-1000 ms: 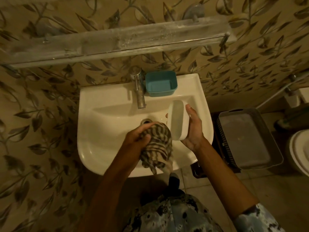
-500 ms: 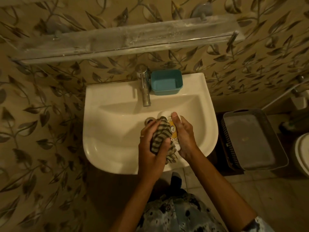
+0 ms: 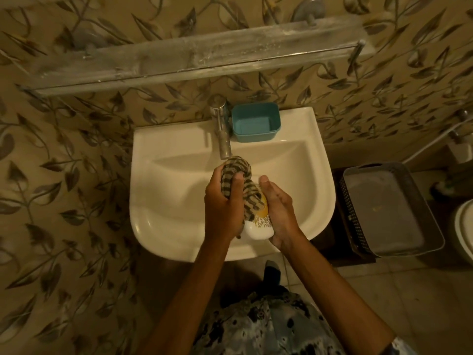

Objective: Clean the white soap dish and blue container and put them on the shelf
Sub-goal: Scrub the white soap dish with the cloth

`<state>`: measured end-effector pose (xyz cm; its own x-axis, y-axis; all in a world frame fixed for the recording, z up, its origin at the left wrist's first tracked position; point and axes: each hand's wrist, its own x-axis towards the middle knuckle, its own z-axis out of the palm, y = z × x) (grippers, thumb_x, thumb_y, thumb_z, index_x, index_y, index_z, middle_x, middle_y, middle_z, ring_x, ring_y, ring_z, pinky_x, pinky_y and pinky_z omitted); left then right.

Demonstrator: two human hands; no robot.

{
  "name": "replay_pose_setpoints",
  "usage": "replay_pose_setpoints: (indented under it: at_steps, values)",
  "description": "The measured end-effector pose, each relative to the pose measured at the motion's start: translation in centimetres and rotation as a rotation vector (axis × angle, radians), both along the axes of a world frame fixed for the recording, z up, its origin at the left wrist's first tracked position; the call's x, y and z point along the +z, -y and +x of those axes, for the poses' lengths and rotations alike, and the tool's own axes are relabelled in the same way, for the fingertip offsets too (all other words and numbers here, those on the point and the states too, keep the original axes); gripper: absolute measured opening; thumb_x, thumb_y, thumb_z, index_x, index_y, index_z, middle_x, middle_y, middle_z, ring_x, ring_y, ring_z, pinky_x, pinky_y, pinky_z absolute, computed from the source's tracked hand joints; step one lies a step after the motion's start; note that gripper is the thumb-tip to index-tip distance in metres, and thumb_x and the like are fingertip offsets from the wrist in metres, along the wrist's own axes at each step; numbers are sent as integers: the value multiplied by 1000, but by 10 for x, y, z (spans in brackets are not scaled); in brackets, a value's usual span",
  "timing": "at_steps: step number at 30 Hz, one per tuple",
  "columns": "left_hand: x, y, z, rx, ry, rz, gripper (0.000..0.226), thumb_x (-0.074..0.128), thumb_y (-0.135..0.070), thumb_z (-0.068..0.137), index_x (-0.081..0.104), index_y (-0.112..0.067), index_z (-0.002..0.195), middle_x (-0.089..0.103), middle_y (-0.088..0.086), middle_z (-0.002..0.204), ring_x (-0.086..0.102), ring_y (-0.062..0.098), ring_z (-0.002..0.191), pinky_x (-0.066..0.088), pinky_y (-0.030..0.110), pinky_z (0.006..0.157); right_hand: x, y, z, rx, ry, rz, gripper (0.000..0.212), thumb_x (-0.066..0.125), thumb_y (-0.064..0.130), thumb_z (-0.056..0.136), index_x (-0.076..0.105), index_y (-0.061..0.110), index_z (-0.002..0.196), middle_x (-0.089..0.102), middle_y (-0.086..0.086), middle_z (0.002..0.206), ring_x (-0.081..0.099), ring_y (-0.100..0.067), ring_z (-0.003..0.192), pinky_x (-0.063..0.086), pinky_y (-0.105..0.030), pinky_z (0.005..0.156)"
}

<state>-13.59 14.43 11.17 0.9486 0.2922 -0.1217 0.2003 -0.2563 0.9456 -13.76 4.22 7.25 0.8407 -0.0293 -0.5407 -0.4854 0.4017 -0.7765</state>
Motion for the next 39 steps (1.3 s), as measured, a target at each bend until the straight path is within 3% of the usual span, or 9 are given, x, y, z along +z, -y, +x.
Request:
replay_pose_setpoints:
  at_steps: [3,7,10,15,20,24,31,36,39]
  values:
    - [-11,8,-28,-9,-55,39,57,43,-51,86,46,-21,134,61,0,121,60,11,108,54,24,85,-3,1,7,-219,-79,17,38,63,41,89,71,5,97,72,-21,96,69,-34,87,58,-45,82]
    - [-19,22,-56,-38,-104,44,64,41,-54,86,35,-24,142,53,1,132,54,12,117,53,30,91,-8,5,11,-322,-138,-83,47,61,43,90,68,-3,98,70,-17,86,65,-24,74,57,-31,67]
    - [-17,23,-38,-38,-95,90,50,45,-40,95,37,-22,140,52,2,132,53,14,116,49,18,85,-13,3,6,-219,-144,-48,42,57,45,92,71,5,101,74,-15,94,71,-27,82,60,-34,74]
    - [-13,9,19,-92,-117,77,40,48,-29,95,46,-17,133,59,7,125,58,20,111,50,41,96,-15,2,-7,-14,-44,-14,45,61,48,84,71,8,101,74,-18,95,71,-32,86,58,-38,78]
    - [-13,17,7,-116,-124,5,51,43,-45,91,43,-17,133,59,6,123,60,18,108,52,40,92,-13,10,2,-203,-8,-15,33,63,40,89,73,10,97,73,-19,97,70,-35,91,57,-43,83]
    - [-12,35,-39,-144,-180,43,50,40,-38,98,27,-22,143,49,2,132,55,14,110,53,32,88,-13,18,11,-394,-83,-72,28,62,38,91,72,13,83,74,-12,87,70,-28,83,59,-39,78]
    - [-10,25,-12,-52,-169,15,41,45,-33,97,38,-17,133,55,6,126,57,20,111,52,43,93,-15,19,1,-99,80,-134,30,57,39,93,73,14,95,75,-12,91,72,-29,88,58,-40,79]
    - [-1,8,13,-85,-167,-127,33,60,-30,90,52,-20,120,65,-1,109,64,14,99,54,36,89,-14,24,3,87,205,-165,32,60,36,91,71,11,106,75,-10,96,72,-24,91,57,-35,77]
    - [-10,3,6,-89,-210,-224,49,75,-30,75,53,-21,119,67,1,109,67,17,98,56,39,85,-9,35,16,166,278,-263,37,64,41,83,69,20,113,73,1,108,68,-12,101,54,-29,88]
